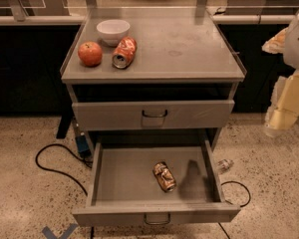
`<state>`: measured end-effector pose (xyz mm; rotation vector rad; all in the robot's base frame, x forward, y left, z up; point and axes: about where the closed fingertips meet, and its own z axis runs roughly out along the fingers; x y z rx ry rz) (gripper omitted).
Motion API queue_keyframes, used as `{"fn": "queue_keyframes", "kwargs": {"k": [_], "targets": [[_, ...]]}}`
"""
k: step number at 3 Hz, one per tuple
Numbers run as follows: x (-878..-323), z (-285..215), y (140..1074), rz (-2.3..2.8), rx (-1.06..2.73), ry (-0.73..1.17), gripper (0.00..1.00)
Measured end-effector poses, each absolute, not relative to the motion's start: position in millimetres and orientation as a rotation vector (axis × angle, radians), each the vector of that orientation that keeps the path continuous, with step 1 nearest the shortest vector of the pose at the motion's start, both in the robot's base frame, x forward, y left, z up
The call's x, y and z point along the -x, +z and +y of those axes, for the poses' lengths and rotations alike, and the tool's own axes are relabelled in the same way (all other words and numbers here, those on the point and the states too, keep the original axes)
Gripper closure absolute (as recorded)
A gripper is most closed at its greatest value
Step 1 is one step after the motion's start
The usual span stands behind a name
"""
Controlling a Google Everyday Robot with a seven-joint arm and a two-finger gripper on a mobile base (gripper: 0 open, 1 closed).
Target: Pick orange can from middle drawer and place on counter
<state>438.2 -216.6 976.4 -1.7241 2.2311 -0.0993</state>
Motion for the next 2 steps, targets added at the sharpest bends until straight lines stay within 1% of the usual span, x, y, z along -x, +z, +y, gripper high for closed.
{"fn": "queue_keyframes", "kwargs": {"k": [1,2], "targets": [[-435,-214,968,2.224,1.724,-0.097,0.00],[-426,-200,928,2.198,1.723,-0.006,0.00]]}}
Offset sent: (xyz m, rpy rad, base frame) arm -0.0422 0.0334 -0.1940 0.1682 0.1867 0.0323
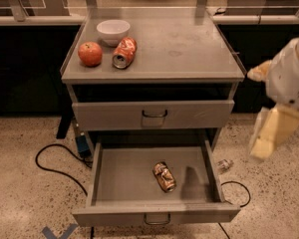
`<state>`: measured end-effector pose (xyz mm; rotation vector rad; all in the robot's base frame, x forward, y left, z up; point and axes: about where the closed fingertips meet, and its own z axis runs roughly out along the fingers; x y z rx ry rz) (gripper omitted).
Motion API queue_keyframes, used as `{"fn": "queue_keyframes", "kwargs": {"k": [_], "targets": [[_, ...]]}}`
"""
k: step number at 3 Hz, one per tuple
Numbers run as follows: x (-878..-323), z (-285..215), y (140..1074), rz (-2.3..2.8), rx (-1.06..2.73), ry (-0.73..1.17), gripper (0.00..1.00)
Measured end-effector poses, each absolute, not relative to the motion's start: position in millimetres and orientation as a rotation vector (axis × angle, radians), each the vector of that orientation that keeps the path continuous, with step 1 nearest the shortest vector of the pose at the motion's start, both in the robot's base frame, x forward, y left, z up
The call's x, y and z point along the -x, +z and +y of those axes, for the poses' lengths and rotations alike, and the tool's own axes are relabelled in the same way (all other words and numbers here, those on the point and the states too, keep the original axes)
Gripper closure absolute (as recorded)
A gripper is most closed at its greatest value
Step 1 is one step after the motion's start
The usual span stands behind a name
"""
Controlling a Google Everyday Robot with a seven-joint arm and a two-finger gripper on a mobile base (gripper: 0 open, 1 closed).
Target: Pick orange can from middle drawer and place on counter
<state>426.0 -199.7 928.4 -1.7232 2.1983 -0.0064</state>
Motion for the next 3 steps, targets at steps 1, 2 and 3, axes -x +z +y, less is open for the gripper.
{"fn": "queue_keyframes", "kwargs": {"k": [1,2,3], "targets": [[-416,-177,853,2.186,1.704,0.139,0.00],[-407,-147,764,2.207,1.748,0.252,0.00],[-405,-121,682,2.265,1.802,0.366,0.00]]}}
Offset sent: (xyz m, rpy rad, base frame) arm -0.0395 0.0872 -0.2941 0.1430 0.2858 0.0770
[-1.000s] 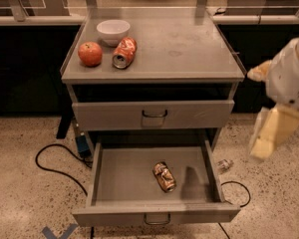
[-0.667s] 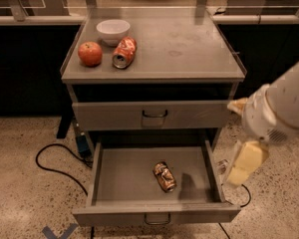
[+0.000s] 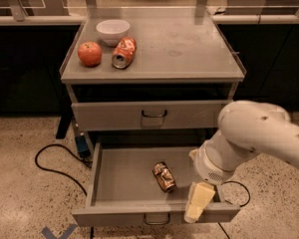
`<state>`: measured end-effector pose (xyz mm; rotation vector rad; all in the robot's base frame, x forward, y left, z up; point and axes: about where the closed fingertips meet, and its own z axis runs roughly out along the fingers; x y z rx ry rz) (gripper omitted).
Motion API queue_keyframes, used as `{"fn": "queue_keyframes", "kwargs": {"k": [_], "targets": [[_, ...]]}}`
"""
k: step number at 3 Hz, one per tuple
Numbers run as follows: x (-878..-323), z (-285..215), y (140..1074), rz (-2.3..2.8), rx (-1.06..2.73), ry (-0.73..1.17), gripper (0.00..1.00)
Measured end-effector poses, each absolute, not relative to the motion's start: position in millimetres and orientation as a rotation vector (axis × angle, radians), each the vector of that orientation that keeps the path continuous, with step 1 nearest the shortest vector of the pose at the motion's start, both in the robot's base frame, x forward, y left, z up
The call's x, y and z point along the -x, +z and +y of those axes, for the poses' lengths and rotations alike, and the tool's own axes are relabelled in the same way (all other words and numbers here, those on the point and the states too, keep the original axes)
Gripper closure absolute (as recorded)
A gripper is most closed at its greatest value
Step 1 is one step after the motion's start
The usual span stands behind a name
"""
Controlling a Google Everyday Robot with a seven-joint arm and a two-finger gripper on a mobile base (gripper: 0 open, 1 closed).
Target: Pick orange can from middle drawer and place on counter
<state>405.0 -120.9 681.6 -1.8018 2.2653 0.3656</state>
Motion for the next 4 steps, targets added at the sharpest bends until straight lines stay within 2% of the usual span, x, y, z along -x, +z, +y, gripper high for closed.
{"fn": "queue_keyframes", "kwargs": {"k": [1,2,3,4], "targets": [[-409,-102,630,2.311,1.822,0.439,0.00],[-409,-100,625,2.316,1.823,0.452,0.00],[-412,-99,617,2.294,1.822,0.372,0.00],[-430,-92,614,2.214,1.825,0.146,0.00]]}}
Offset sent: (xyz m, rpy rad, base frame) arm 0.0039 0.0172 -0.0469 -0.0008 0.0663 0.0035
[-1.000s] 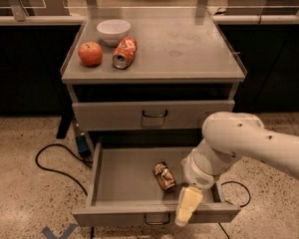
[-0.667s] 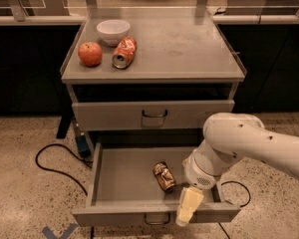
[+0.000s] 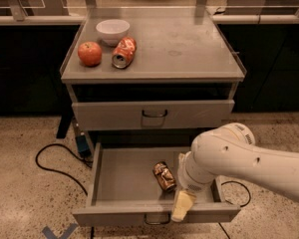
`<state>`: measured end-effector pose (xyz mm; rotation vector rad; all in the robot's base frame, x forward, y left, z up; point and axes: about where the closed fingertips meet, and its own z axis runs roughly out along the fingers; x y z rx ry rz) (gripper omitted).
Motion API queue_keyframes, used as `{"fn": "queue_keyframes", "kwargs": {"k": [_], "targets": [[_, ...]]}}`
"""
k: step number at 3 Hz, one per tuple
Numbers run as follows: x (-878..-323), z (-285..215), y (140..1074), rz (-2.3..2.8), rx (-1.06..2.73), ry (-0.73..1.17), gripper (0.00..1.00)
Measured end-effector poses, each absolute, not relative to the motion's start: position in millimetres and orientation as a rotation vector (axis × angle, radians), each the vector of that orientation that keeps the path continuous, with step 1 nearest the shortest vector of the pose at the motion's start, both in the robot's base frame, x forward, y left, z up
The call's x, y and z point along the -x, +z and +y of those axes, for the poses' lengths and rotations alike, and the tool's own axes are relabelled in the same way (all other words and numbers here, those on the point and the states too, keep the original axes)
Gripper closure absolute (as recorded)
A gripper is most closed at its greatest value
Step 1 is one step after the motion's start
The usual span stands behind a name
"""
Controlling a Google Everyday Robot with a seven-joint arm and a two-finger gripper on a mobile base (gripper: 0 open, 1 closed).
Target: Pick orange can from middle drawer and place on counter
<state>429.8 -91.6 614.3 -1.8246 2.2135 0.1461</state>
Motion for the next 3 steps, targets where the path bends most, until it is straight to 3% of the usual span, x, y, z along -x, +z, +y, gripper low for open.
{"fn": "queue_keyframes", "kwargs": {"k": [1,3], "targets": [[-484,-84,637,2.082,1.733,-0.064,0.00],[-498,-83,644,2.032,1.716,-0.116,0.00]]}}
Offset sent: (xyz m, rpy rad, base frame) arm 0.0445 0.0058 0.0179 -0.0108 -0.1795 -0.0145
